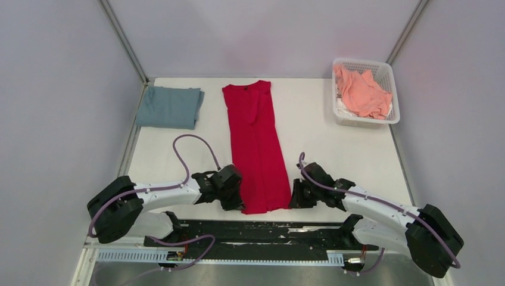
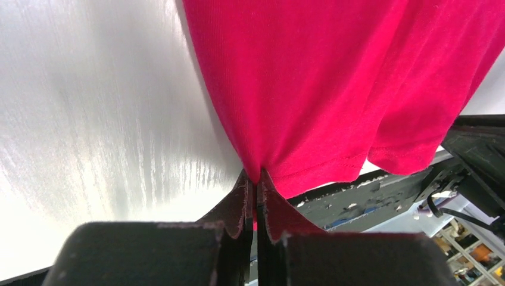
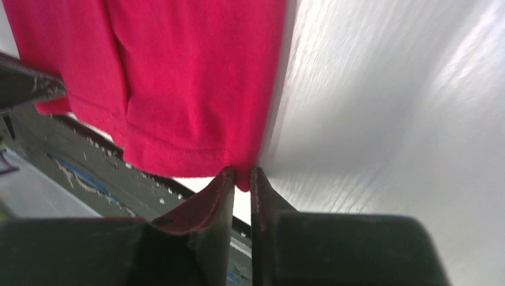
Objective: Fold and stack the t-shirts
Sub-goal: Grab the bottom of the folded rectangular tshirt with both arms
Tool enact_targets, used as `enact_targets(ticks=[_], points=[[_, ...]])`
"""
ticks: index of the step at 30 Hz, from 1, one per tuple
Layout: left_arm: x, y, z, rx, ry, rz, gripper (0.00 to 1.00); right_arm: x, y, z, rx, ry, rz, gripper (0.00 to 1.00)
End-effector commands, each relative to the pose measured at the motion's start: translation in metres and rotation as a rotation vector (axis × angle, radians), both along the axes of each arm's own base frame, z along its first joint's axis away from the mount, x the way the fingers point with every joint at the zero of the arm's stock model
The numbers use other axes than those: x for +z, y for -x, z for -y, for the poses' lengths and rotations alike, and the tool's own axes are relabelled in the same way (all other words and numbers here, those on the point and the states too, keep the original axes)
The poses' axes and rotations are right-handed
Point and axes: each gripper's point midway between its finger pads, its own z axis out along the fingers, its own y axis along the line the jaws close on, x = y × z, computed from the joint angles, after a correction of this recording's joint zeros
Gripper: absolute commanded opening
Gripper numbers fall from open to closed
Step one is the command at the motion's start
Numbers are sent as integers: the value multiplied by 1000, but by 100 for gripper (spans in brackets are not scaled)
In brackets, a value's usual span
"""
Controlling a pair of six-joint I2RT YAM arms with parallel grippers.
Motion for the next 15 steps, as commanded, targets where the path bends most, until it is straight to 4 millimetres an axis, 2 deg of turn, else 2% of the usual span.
enact_targets(ticks=[1, 2, 3, 6, 8, 12, 15], points=[[1, 9, -12, 7, -52, -7, 0, 9, 23, -8, 82, -98, -54, 9], [2, 11, -12, 3, -52, -5, 0, 12, 27, -7, 91, -115, -58, 3], [4, 14, -12, -8, -49, -4, 0, 14, 31, -7, 100, -134, -61, 0], [11, 17, -7, -38, -14, 15, 0, 28, 41, -12, 125, -215, -58, 0], [18, 16, -2, -57, 18, 36, 0, 39, 40, -15, 123, -255, -29, 0], [34, 4, 1, -52, 24, 103, 0, 57, 22, -18, 85, -270, 60, 0], [51, -19, -1, -7, -6, 172, 0, 71, -4, -18, 38, -229, 162, 0]])
